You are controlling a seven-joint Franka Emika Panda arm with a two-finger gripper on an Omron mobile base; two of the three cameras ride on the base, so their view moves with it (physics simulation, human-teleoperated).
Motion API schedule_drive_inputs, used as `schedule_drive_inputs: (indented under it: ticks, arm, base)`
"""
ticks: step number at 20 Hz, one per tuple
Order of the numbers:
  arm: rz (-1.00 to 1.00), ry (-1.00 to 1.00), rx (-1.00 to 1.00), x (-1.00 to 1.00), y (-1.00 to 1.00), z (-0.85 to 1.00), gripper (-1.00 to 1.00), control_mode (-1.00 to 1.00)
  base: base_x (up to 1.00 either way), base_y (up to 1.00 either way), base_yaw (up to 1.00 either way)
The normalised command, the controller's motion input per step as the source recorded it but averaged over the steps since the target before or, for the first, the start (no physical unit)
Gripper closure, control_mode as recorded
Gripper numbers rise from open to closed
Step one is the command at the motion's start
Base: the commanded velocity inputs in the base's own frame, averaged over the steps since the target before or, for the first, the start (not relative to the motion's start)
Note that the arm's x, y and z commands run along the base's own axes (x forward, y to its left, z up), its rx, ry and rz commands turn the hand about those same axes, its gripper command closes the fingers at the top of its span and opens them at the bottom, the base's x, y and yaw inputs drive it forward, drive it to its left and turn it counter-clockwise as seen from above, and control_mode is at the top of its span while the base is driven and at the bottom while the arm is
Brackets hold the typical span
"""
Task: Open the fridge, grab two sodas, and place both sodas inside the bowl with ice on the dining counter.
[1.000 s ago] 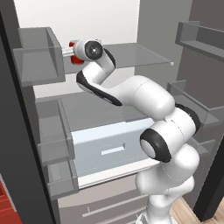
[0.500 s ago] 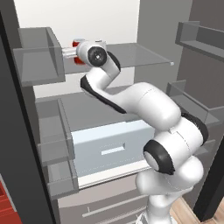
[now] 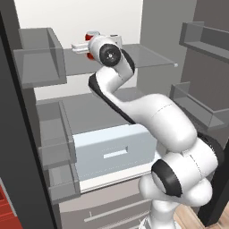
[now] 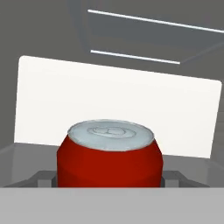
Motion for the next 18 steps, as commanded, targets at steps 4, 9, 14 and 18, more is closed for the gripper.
schedule_drive_inputs:
  ticks: [4, 9, 14, 18]
  arm:
    - [-0.10, 0.13, -0.11, -0.52, -0.45, 0.24, 1.00, -1.00]
    - [-0.07, 0.16, -0.11, -0.79, -0.53, -0.05, 1.00, -1.00]
    - [-0.01, 0.10, -0.04, -0.95, -0.62, 0.00, 1.00, -1.00]
    - [0.00, 0.04, 0.00, -1.00, -0.51, -0.02, 1.00, -1.00]
  base:
    - [0.00, 0.00, 0.00]
    - [0.00, 0.00, 0.00]
    - [0.00, 0.00, 0.00]
    - [0.00, 0.00, 0.00]
